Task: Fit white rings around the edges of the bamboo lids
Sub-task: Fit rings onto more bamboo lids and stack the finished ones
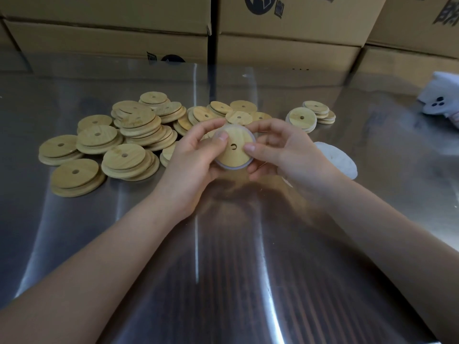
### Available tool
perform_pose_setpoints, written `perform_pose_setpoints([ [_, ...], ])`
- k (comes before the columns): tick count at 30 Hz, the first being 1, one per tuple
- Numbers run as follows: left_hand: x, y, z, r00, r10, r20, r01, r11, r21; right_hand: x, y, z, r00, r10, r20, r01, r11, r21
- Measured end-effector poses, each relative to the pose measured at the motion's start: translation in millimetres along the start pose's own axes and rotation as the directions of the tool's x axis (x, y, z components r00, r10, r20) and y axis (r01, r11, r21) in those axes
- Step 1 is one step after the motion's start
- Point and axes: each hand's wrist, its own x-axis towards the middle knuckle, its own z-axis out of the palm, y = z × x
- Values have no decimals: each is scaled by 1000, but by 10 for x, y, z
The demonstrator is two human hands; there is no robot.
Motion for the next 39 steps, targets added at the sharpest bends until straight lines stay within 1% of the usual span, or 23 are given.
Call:
perform_pose_setpoints([
  [5,-7,-15,-22,999,-50,11,49,996,75,36,10,-59,998,43,-48,-36,989,140],
  [9,6,-1,-54,998,-64,8,64,998,27,52,18,-75,995,97,-27,-88,970,225],
  [14,11,11,-68,999,-42,7,42,999,-14,50,-7,-74,990,139,18,-138,939,314],
  [20,21,13,-87,1000,-25,15,26,999,-39,64,-23,-94,990,137,20,-135,928,348],
  [25,17,-2,-59,998,-56,-15,55,997,-45,78,3,-90,984,176,26,-173,915,364],
  [28,27,-19,-59,995,-75,-61,76,997,4,102,-4,-129,979,200,-34,-174,913,368],
  [32,42,-20,-72,992,-73,-107,83,992,94,146,-33,-285,947,246,-206,-157,915,372],
  [34,35,-19,-63,992,-63,-105,77,987,138,174,-30,-377,916,221,-336,-114,943,312],
  [35,29,-21,-56,993,-58,-101,74,984,165,190,-23,-428,896,183,-403,-93,968,234],
  [37,20,-23,-43,995,-48,-88,66,975,212,215,-1,-527,866,70,-496,-80,997,0],
  [39,14,-28,-32,996,-36,-81,55,969,243,237,34,-623,843,-38,-537,-104,967,-232],
])
